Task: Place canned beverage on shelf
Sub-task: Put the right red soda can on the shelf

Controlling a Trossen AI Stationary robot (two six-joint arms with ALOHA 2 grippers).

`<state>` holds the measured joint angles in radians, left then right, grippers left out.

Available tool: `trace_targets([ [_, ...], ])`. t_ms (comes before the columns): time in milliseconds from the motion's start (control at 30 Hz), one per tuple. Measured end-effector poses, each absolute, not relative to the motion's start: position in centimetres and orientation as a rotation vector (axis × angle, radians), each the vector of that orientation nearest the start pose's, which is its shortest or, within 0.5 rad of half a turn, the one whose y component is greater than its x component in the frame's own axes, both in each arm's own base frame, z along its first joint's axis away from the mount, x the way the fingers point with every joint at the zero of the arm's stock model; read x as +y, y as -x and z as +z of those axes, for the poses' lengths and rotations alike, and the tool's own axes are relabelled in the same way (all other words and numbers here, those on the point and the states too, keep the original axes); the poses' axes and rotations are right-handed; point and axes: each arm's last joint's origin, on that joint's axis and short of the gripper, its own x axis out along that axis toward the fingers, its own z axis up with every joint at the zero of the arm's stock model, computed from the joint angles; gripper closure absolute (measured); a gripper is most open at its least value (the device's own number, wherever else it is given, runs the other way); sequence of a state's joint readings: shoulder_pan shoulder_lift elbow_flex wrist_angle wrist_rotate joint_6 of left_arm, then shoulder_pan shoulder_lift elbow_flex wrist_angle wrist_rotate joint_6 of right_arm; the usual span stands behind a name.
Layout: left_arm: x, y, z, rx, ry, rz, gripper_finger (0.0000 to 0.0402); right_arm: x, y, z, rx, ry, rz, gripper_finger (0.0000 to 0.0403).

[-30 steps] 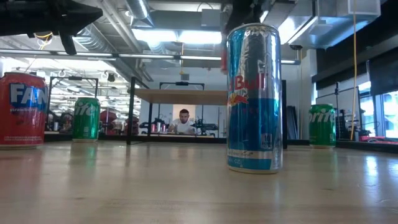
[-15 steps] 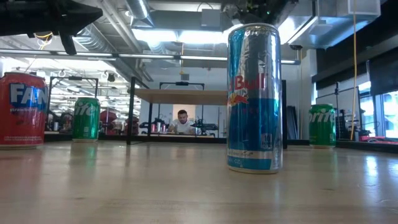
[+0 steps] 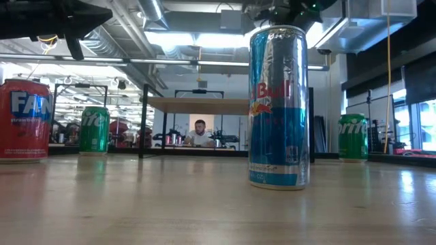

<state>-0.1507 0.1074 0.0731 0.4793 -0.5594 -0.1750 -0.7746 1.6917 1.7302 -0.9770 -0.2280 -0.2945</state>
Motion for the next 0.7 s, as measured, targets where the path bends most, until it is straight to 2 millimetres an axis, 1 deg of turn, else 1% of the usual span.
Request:
trace_targets([
  [300, 0.20, -8.90, 22.31, -0.456, 0.328, 0.365, 0.0392, -24.75, -26.02, 35.16, 0.885, -0.170, -0.353, 0.0136],
  [367, 0.21, -8.90, 22.31, -0.456, 0.328, 0.366, 0.0392, -24.76, -26.03, 35.15, 0.887, -0.167, -0.354, 0.0112],
  [500, 0.20, -8.90, 22.31, -0.456, 0.328, 0.365, 0.0392, -24.76, -25.97, 34.83, 0.914, -0.173, -0.360, 0.0049],
  [567, 0.20, -8.90, 22.31, -0.456, 0.328, 0.365, 0.0392, -24.86, -26.07, 34.68, 0.914, -0.173, -0.360, 0.0024],
  [633, 0.20, -8.90, 22.31, -0.456, 0.328, 0.365, 0.0392, -24.83, -26.05, 34.80, 0.908, -0.171, -0.361, 0.0012],
  [700, 0.21, -8.90, 22.31, -0.456, 0.327, 0.366, 0.0392, -24.77, -25.99, 35.08, 0.906, -0.171, -0.360, 0.0013],
])
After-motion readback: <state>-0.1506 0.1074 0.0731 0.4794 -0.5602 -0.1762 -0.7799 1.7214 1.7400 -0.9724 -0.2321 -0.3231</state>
